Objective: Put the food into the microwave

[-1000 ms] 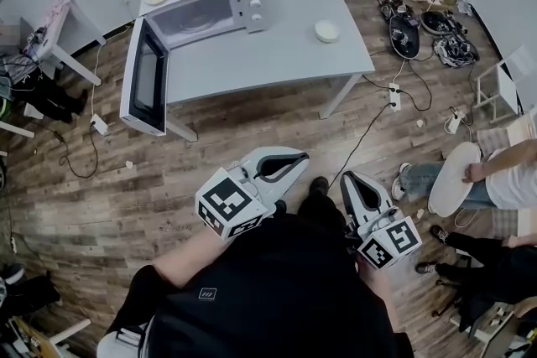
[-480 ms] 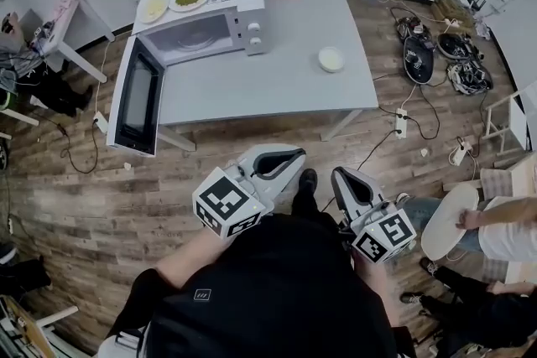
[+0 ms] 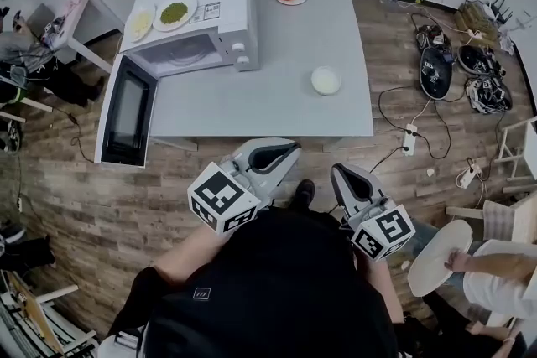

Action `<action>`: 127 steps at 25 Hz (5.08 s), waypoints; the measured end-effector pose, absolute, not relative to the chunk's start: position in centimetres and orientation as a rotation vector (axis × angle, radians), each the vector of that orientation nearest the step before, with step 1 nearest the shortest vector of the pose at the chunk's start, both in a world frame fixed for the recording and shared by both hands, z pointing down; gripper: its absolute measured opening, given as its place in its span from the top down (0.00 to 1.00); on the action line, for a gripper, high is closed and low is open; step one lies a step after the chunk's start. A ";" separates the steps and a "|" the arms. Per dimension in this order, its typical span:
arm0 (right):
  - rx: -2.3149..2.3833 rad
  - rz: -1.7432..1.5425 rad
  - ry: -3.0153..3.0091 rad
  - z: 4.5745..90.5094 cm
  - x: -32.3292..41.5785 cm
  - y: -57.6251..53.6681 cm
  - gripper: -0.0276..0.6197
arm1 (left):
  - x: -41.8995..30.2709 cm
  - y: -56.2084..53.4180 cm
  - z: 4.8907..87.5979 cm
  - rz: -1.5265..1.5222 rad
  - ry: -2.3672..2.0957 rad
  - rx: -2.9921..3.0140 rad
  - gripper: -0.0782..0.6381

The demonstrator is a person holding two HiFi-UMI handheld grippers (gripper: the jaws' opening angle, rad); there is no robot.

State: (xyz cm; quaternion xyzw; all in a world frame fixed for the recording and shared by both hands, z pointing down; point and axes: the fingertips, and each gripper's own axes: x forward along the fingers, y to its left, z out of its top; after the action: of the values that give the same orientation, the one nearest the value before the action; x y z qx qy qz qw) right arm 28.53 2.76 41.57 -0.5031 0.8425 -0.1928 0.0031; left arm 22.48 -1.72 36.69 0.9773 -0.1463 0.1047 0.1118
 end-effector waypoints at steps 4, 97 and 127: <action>-1.573 -0.609 2.678 43.0 31.1 0.5 0.93 | 23.9 -3.7 37.3 0.326 -0.494 2.841 0.88; -1.998 0.485 3.983 66.0 34.9 -22.5 0.88 | 16.8 -22.9 49.9 0.654 -0.816 2.688 0.88; -1.580 1.499 3.597 47.9 25.9 -23.0 0.88 | 12.0 -21.2 44.6 0.679 -1.081 2.750 0.88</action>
State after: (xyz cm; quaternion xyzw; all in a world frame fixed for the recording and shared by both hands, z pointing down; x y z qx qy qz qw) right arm 25.92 -23.02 47.88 -0.3238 0.7372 0.3072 -0.5073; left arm 11.97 -21.22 44.55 0.9057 -0.3561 0.2236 0.0549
